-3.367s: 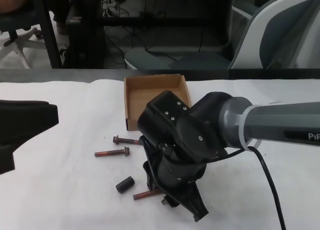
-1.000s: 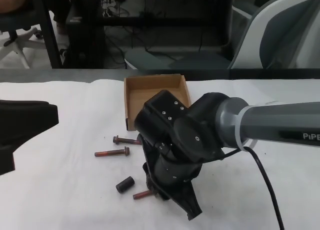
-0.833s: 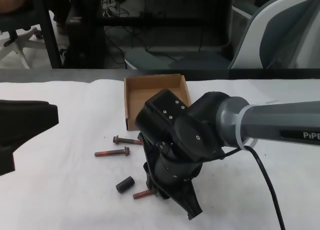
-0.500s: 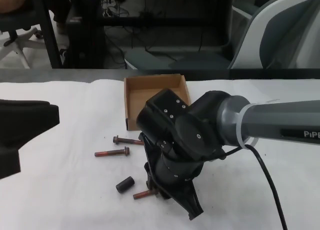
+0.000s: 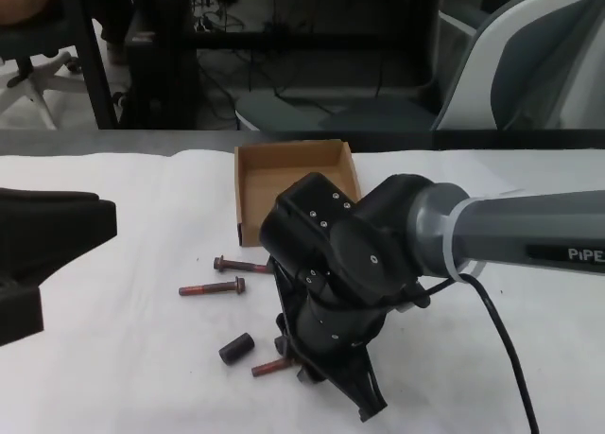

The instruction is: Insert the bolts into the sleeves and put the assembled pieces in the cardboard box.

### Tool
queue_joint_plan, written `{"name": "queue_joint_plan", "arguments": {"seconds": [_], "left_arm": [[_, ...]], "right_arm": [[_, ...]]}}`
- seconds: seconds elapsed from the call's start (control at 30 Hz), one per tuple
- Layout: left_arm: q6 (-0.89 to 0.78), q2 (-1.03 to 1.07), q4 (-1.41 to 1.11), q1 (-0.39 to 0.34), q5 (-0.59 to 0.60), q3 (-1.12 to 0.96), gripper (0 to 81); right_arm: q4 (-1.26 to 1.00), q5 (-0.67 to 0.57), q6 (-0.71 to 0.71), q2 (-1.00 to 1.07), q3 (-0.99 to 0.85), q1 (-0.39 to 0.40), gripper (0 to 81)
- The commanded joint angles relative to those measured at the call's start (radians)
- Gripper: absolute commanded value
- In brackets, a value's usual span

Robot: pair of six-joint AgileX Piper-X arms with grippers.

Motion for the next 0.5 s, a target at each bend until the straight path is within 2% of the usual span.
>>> {"name": "queue_joint_plan", "arguments": {"seconds": [0.0, 0.47], "left_arm": [[0.007, -0.004, -0.014, -0.005, -0.006, 0.000, 15.8], [0.007, -0.004, -0.014, -0.005, -0.006, 0.000, 15.8]], "right_arm": [[-0.015, -0.023, 0.016, 0.027, -0.001, -0.004, 25.8], [0.009, -0.080, 0.033, 0.051, -0.001, -0.017, 25.8]]}}
